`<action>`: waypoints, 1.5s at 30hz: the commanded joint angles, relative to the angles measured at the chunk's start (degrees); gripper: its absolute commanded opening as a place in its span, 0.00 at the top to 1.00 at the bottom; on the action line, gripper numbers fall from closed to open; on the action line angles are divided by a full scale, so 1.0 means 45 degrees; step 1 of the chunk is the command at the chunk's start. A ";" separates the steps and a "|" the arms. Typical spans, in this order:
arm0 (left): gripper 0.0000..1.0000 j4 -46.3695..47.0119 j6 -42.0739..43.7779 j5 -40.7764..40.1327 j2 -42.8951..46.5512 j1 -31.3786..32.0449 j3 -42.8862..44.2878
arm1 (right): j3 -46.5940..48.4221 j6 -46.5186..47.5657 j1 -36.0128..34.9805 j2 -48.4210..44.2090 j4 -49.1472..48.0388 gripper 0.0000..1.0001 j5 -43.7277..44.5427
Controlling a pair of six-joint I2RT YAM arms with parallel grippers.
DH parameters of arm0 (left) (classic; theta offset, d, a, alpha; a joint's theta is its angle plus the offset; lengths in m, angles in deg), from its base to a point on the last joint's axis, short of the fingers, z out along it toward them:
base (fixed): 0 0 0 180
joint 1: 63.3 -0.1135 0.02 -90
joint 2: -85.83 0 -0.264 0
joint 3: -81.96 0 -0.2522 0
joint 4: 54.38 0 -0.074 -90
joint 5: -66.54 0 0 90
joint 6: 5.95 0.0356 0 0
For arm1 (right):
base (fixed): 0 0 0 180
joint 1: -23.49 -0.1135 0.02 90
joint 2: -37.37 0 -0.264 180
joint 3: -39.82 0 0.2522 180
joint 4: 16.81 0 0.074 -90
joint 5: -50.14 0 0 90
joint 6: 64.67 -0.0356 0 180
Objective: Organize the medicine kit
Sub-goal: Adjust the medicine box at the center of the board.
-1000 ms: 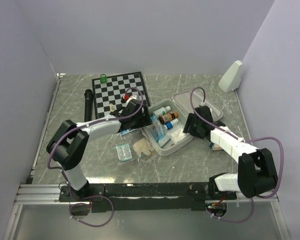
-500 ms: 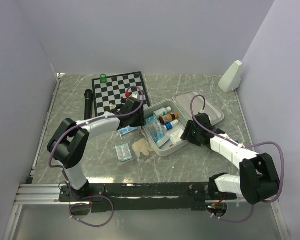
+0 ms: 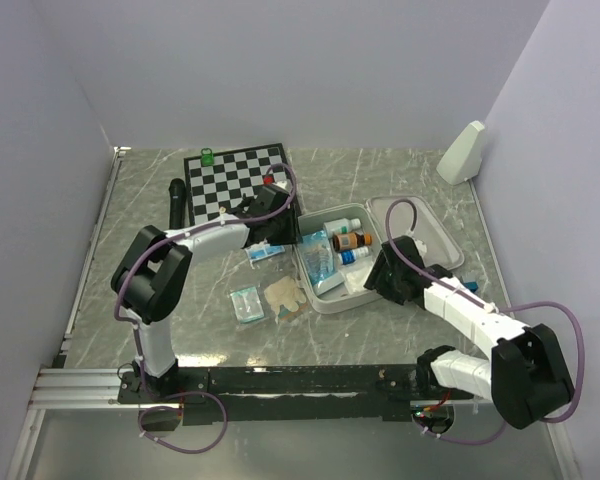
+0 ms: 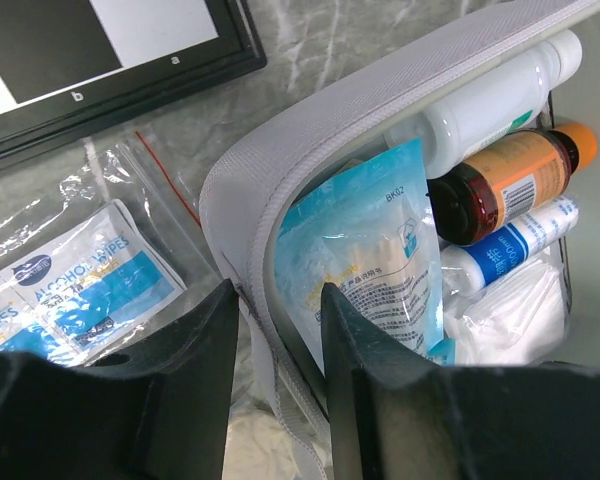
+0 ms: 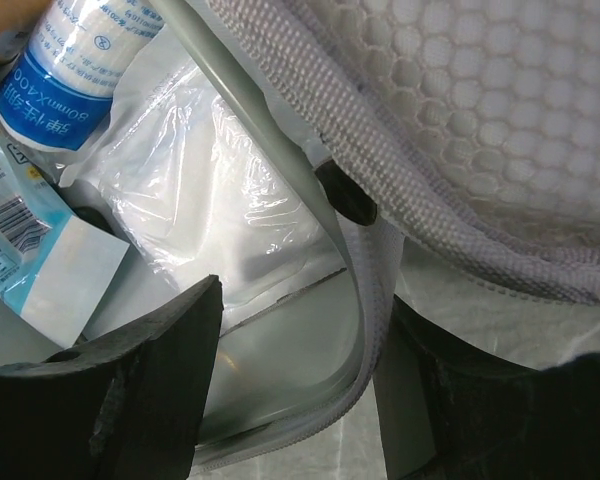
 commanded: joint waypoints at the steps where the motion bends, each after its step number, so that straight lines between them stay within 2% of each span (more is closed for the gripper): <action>1: 0.63 0.1273 0.0310 0.1275 -0.0446 0.0167 0.0136 | -0.0120 0.1157 -0.1005 -0.0985 -0.0663 0.41 -0.2258; 15: 0.63 0.0825 0.0349 0.0085 0.0961 0.0128 -0.1817 | -0.0141 -0.0151 -0.3152 -0.0421 -0.1170 0.41 -0.2160; 24: 0.64 0.0727 0.0466 0.0006 0.1137 -0.0223 -0.1896 | 0.0172 -0.1108 -0.4325 0.0146 -0.1638 0.41 -0.2218; 40: 0.64 -0.0445 0.1150 -0.0326 0.1839 -0.1102 -0.2227 | 0.1597 -0.1948 -0.5926 0.2548 -0.2634 0.41 -0.2785; 45: 0.63 -0.0699 0.1559 -0.0326 0.1684 -0.1220 -0.2131 | 0.1812 -0.1793 -0.6201 0.2687 -0.2499 0.35 -0.2630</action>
